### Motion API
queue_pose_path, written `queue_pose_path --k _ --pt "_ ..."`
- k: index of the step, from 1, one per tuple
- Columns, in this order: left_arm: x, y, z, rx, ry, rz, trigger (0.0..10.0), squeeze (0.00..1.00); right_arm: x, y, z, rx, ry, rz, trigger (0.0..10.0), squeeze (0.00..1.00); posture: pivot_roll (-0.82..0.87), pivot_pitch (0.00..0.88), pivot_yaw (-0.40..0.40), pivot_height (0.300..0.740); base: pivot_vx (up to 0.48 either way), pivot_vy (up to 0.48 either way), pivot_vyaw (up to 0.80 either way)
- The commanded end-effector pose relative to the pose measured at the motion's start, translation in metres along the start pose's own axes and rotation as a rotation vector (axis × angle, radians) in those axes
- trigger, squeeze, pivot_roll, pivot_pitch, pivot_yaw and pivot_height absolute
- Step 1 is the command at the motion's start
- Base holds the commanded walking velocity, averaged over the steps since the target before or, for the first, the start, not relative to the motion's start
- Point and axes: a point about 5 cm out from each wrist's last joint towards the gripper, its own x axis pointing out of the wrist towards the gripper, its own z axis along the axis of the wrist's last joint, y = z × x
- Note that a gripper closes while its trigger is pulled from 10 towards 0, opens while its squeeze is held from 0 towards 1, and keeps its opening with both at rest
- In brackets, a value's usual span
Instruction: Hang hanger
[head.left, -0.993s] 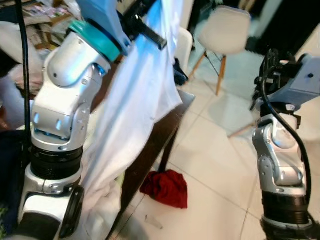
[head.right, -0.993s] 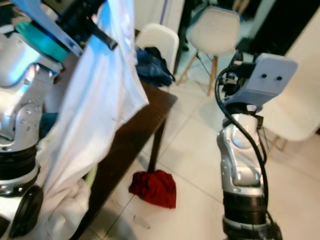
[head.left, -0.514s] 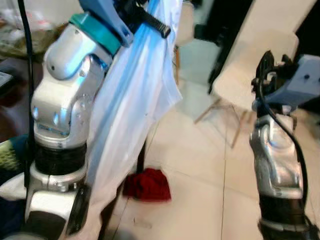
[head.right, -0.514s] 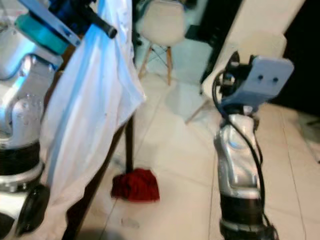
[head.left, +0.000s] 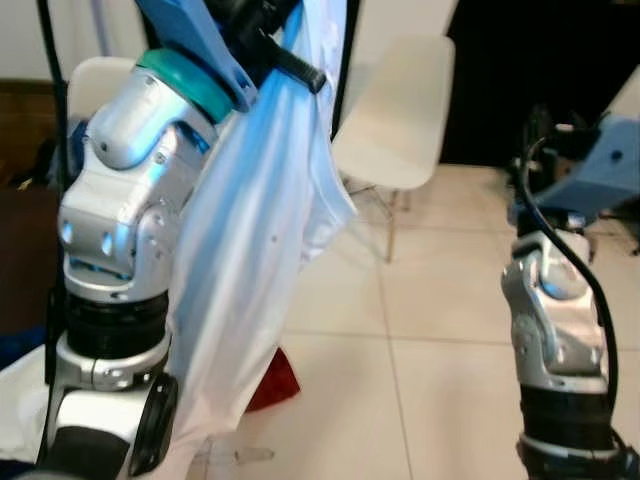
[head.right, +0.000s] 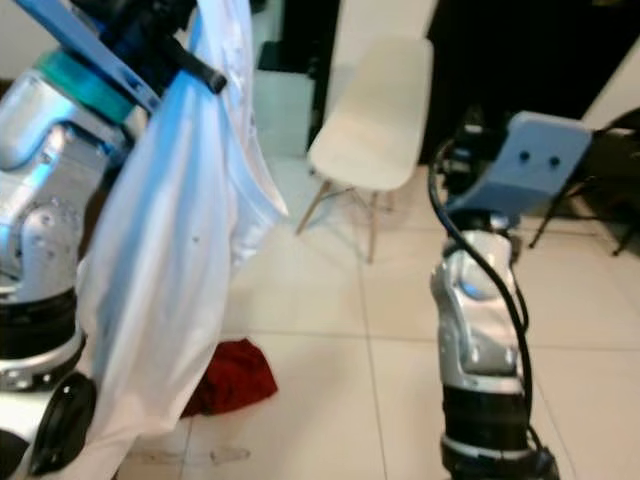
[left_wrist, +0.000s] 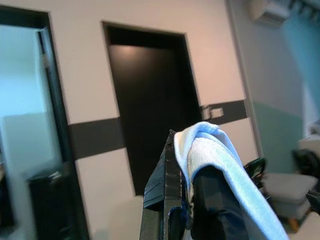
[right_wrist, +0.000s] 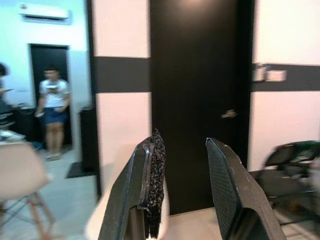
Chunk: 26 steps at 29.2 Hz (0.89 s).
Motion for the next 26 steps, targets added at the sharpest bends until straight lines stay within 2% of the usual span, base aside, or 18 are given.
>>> queue_pose_path --k 1,7,12,18,20,22,23,24,25,26 --pt "-0.001 -0.001 0.002 0.01 0.001 0.006 10.0 0.0 -0.001 0.0 -0.001 -0.01 0.003 0.002 10.0 0.0 0.08 0.03 0.029 0.74 0.0 0.0 -0.8" --pt "-0.002 0.0 -0.003 -0.025 0.023 0.011 10.0 0.0 -0.001 0.0 -0.001 -0.012 0.005 0.002 10.0 0.0 0.08 0.034 0.028 0.74 0.0 0.0 -0.8" --pt "-0.005 0.001 -0.017 -0.125 0.077 0.045 10.0 0.0 -0.002 0.0 -0.001 -0.016 0.007 0.003 10.0 0.0 0.08 0.036 0.028 0.74 0.0 0.0 -0.8" --pt "-0.01 0.007 -0.029 -0.117 0.156 0.077 10.0 0.0 -0.003 0.001 -0.002 -0.015 0.012 0.009 10.0 0.0 0.08 0.037 0.028 0.74 0.0 0.0 -0.8" --pt "-0.012 0.008 -0.032 -0.089 0.187 0.082 10.0 0.0 -0.003 0.002 -0.003 -0.014 0.013 0.012 10.0 0.0 0.07 0.038 0.031 0.74 0.0 0.0 -0.8" --pt "-0.018 0.011 -0.046 -0.056 0.296 0.096 10.0 0.0 -0.006 0.004 -0.005 -0.017 0.025 0.02 10.0 0.0 0.07 0.041 0.031 0.74 0.0 0.0 -0.79" --pt "-0.018 0.011 -0.046 -0.056 0.296 0.096 10.0 0.0 -0.006 0.004 -0.005 -0.017 0.025 0.02 10.0 0.0 0.07 0.041 0.031 0.74 0.0 0.0 -0.79" --pt "-0.031 -0.002 -0.072 -0.034 0.418 0.099 10.0 0.0 -0.01 0.005 -0.009 -0.021 0.042 0.03 10.0 0.0 0.07 0.043 0.031 0.74 0.0 0.0 -0.78" --pt "-0.031 -0.002 -0.072 -0.034 0.418 0.099 10.0 0.0 -0.01 0.005 -0.009 -0.021 0.042 0.03 10.0 0.0 0.07 0.043 0.031 0.74 0.0 0.0 -0.78" --pt "-0.045 -0.012 -0.094 0.001 0.508 0.099 10.0 0.0 -0.013 0.005 -0.013 -0.027 0.057 0.038 10.0 0.0 0.06 0.043 0.032 0.74 0.0 0.0 -0.78"
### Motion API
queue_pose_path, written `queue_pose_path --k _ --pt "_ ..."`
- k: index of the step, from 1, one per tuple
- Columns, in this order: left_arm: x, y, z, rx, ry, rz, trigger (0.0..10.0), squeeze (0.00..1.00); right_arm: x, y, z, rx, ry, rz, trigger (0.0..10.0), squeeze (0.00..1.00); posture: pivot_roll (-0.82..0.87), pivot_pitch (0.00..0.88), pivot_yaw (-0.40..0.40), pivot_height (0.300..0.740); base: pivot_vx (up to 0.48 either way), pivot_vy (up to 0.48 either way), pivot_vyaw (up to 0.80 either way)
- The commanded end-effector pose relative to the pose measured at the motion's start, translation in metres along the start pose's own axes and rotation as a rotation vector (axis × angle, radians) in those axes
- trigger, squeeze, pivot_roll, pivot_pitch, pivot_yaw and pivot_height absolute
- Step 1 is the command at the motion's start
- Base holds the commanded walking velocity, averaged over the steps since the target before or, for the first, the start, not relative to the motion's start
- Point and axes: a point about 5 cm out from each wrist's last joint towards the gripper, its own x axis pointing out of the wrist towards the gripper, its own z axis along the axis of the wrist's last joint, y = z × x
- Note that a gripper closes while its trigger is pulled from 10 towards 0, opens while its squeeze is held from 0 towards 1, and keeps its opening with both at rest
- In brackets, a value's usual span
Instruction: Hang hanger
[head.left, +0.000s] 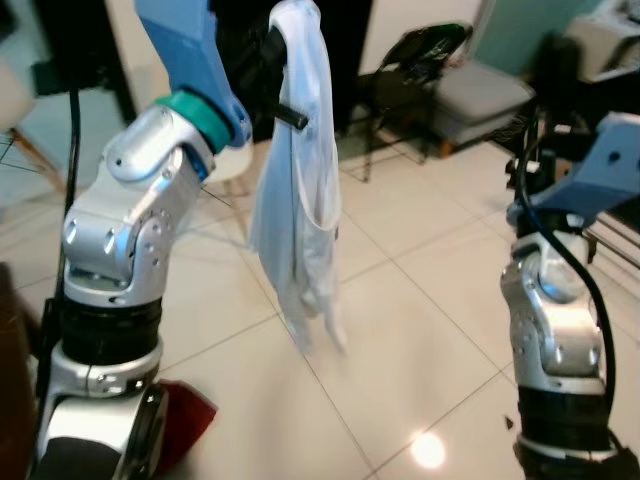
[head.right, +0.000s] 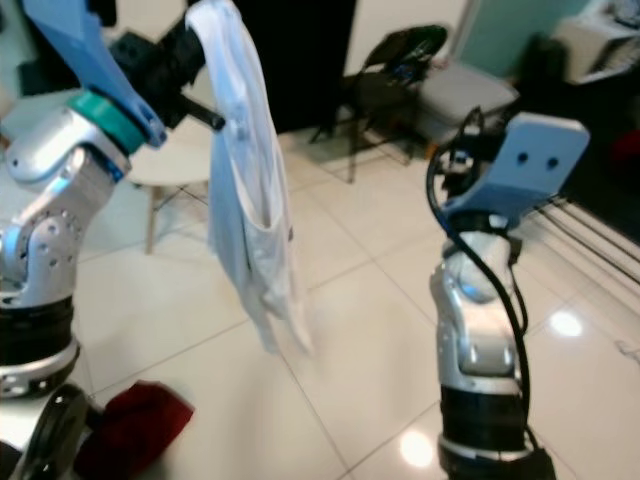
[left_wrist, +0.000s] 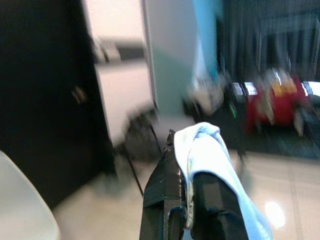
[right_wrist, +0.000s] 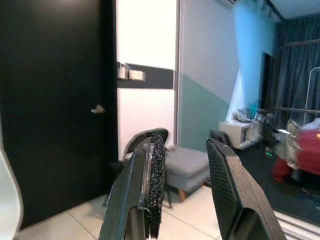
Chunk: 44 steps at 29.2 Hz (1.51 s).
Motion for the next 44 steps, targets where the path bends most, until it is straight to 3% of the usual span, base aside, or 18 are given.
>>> queue_pose_path --k 1,3,4,5,6,7,9,15,16,18,21,23,27,34,44 --pt "-0.001 -0.009 -0.02 0.03 0.086 -0.005 10.0 0.0 -0.005 0.0 -0.006 -0.009 0.028 0.006 10.0 0.0 0.06 0.043 0.032 0.74 0.0 0.0 -0.78" --pt "-0.022 -0.015 -0.08 0.01 0.273 0.027 10.0 0.0 -0.016 0.002 -0.02 -0.03 0.087 0.027 10.0 0.0 0.05 0.049 0.032 0.74 0.0 0.0 -0.78" --pt "-0.022 -0.015 -0.08 0.01 0.273 0.027 10.0 0.0 -0.016 0.002 -0.02 -0.03 0.087 0.027 10.0 0.0 0.05 0.049 0.032 0.74 0.0 0.0 -0.78" --pt "-0.033 -0.014 -0.102 -0.031 0.343 0.056 10.0 0.0 -0.021 0.003 -0.026 -0.037 0.109 0.033 10.0 0.0 0.05 0.05 0.034 0.74 0.0 0.0 -0.78" --pt "-0.033 -0.014 -0.102 -0.031 0.343 0.056 10.0 0.0 -0.021 0.003 -0.026 -0.037 0.109 0.033 10.0 0.0 0.05 0.05 0.034 0.74 0.0 0.0 -0.78" --pt "-0.045 -0.016 -0.12 -0.084 0.4 0.071 10.0 0.0 -0.027 0.003 -0.031 -0.041 0.134 0.035 10.0 0.0 0.04 0.052 0.038 0.74 0.0 0.0 -0.78" --pt "-0.052 -0.018 -0.128 -0.13 0.417 0.076 10.0 0.0 -0.032 0.003 -0.037 -0.046 0.156 0.037 10.0 0.0 0.03 0.054 0.039 0.74 0.0 0.0 -0.78" --pt "-0.058 -0.019 -0.132 -0.151 0.421 0.087 10.0 0.0 -0.04 0.004 -0.044 -0.052 0.186 0.048 10.0 0.0 0.02 0.056 0.037 0.74 0.0 0.0 -0.77" --pt "-0.062 -0.014 -0.131 -0.143 0.389 0.13 10.0 0.0 -0.049 0.008 -0.055 -0.054 0.234 0.084 10.0 0.0 0.02 0.056 0.033 0.74 0.0 0.0 -0.77" --pt "-0.069 0.006 -0.128 0.062 0.34 0.232 10.0 0.0 -0.067 0.018 -0.077 -0.007 0.362 0.206 10.0 0.0 0.01 0.057 0.025 0.74 0.0 0.0 -0.77" --pt "-0.07 0.01 -0.127 0.129 0.329 0.254 10.0 0.0 -0.072 0.021 -0.082 0.011 0.394 0.241 10.0 0.0 0.01 0.057 0.025 0.74 0.0 0.0 -0.77" --pt "-0.073 0.015 -0.125 0.242 0.293 0.222 10.0 0.0 -0.081 0.028 -0.092 0.069 0.471 0.332 10.0 0.0 0.01 0.055 0.015 0.74 0.0 0.0 -0.56" --pt "-0.073 0.017 -0.121 0.265 0.248 0.23 10.0 0.0 -0.088 0.035 -0.098 0.157 0.551 0.383 10.0 0.0 0.0 0.053 0.011 0.74 0.0 0.0 -0.14" --pt "-0.061 0.011 -0.113 0.283 0.15 0.256 10.0 0.0 -0.084 0.035 -0.095 0.15 0.519 0.378 10.0 0.0 0.0 0.044 0.002 0.74 0.371 0.0 0.0" --pt "-0.058 -0.002 -0.115 0.26 0.123 0.183 10.0 0.0 -0.079 0.022 -0.097 0.102 0.492 0.332 10.0 0.0 0.01 0.038 0.004 0.74 0.48 0.0 -0.31"
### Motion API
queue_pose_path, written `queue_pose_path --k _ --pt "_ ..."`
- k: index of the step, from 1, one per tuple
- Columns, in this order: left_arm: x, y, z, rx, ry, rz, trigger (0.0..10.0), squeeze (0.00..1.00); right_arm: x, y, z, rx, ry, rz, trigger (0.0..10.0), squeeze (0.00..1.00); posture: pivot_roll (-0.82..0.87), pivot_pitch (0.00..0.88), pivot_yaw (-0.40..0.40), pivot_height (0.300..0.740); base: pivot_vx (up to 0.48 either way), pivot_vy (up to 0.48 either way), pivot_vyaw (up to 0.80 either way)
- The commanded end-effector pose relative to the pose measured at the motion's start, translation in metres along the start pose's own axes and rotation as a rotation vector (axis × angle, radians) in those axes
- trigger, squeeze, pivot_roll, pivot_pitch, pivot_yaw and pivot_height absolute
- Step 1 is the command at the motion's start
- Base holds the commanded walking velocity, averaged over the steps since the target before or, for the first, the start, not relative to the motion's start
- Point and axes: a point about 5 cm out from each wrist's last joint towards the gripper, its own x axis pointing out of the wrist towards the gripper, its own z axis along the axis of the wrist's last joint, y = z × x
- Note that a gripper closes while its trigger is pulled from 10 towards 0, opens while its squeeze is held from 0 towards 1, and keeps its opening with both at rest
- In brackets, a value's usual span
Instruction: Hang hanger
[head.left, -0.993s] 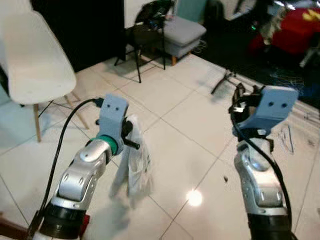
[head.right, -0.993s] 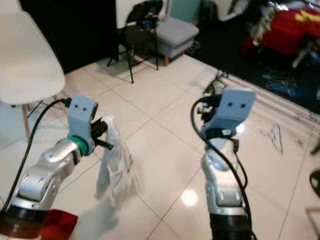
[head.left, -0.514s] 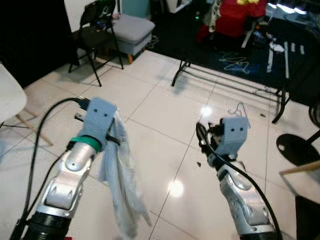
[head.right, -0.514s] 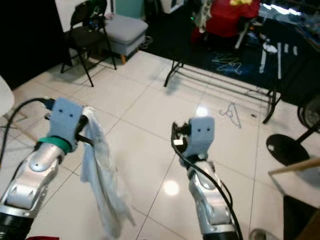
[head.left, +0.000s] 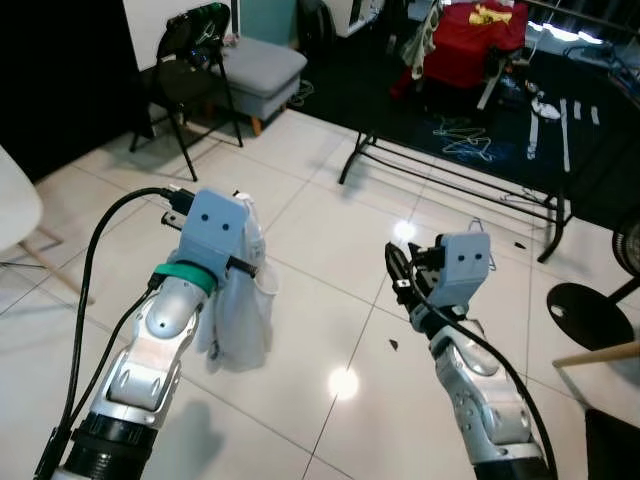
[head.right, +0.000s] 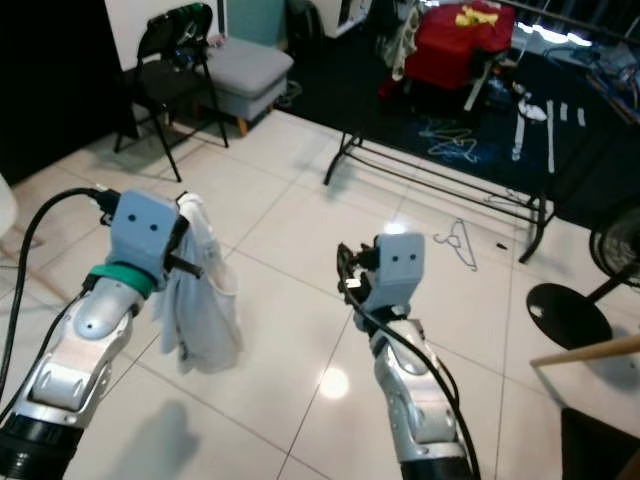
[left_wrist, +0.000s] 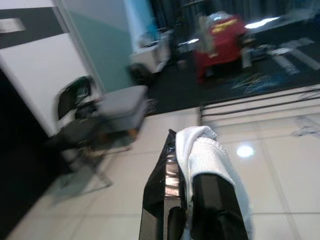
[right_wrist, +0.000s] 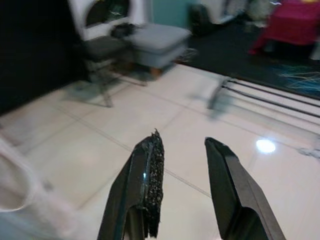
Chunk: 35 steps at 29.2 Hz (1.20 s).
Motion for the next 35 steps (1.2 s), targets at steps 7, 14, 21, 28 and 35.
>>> queue_pose_path --k 7,14,21,28,35 --pt "-0.002 -0.001 -0.001 0.014 -0.025 -0.011 10.0 0.0 0.002 -0.005 0.005 -0.011 -0.03 -0.028 10.0 0.0 0.01 0.034 0.006 0.74 0.48 0.0 -0.77" --pt "0.001 -0.003 0.002 0.013 -0.04 -0.018 10.0 0.0 0.006 -0.007 0.007 -0.015 -0.04 -0.034 10.0 0.0 0.01 0.03 0.007 0.74 0.48 0.0 -0.77" --pt "0.003 -0.006 0.004 0.008 -0.052 -0.029 10.0 0.0 0.006 -0.008 0.007 -0.021 -0.043 -0.043 10.0 0.0 0.0 0.031 0.011 0.74 0.48 0.0 -0.77" --pt "0.004 -0.005 0.003 0.015 -0.057 -0.029 10.0 0.0 0.009 -0.003 0.009 -0.049 -0.062 -0.019 10.0 0.0 0.01 0.033 0.016 0.74 0.48 0.0 -0.66" --pt "0.006 -0.002 0.004 0.02 -0.06 -0.019 10.0 0.0 0.016 0.006 0.013 -0.043 -0.084 0.014 10.0 0.0 0.02 0.032 0.014 0.74 0.48 0.0 -0.06"
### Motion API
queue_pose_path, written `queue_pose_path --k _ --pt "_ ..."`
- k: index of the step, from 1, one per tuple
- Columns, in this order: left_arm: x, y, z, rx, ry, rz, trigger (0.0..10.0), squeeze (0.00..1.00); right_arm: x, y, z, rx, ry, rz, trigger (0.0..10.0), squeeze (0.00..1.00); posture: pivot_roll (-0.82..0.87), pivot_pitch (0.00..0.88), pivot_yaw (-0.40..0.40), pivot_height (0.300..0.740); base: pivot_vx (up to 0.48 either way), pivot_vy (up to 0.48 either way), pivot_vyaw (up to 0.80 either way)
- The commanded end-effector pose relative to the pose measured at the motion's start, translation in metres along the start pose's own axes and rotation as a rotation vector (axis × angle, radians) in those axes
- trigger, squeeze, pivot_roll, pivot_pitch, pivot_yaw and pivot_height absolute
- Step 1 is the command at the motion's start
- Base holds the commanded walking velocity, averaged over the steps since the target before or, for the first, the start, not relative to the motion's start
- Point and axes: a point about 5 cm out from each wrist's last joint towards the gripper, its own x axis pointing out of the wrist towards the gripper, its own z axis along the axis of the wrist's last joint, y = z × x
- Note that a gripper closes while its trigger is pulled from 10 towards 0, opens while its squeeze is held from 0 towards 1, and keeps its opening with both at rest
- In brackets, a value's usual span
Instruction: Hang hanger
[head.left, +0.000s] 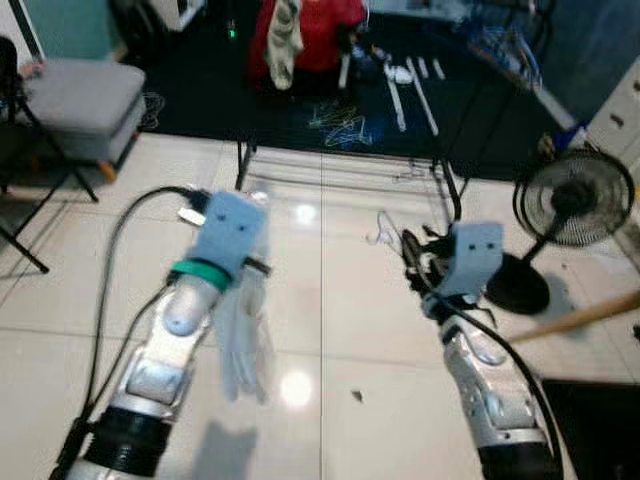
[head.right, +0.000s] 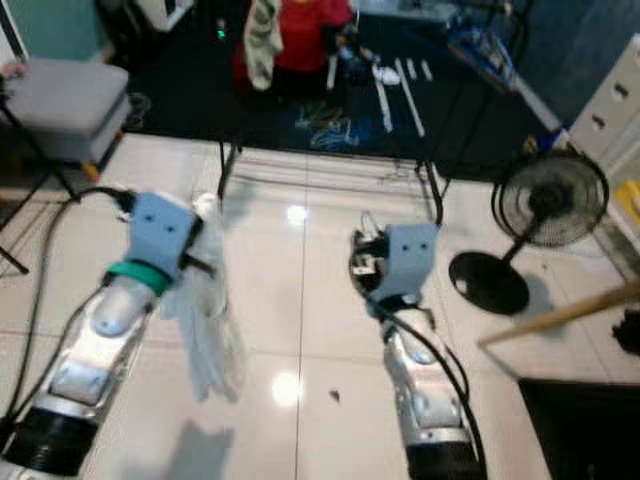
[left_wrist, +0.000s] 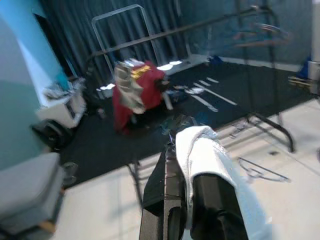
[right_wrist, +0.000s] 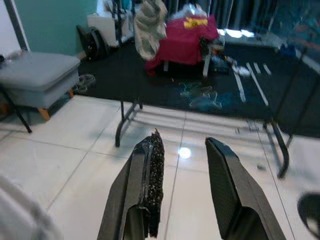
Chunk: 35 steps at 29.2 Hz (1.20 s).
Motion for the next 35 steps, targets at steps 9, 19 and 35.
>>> queue_pose_path --k 9,19,35 --pt "-0.001 0.007 -0.001 0.016 -0.005 0.017 10.0 0.0 0.001 0.009 0.001 0.006 -0.017 0.032 10.0 0.0 0.02 0.034 0.016 0.74 0.48 0.0 0.0" --pt "0.0 0.005 -0.001 0.011 -0.004 0.02 10.0 0.0 0.001 0.014 0.0 0.009 -0.022 0.045 10.0 0.0 0.01 0.038 0.016 0.74 0.48 0.0 0.0" --pt "0.002 0.001 0.0 0.004 -0.007 0.006 10.0 0.0 -0.002 0.002 0.0 0.008 -0.023 -0.014 10.0 0.0 0.0 0.039 0.023 0.74 0.48 0.0 -0.32"
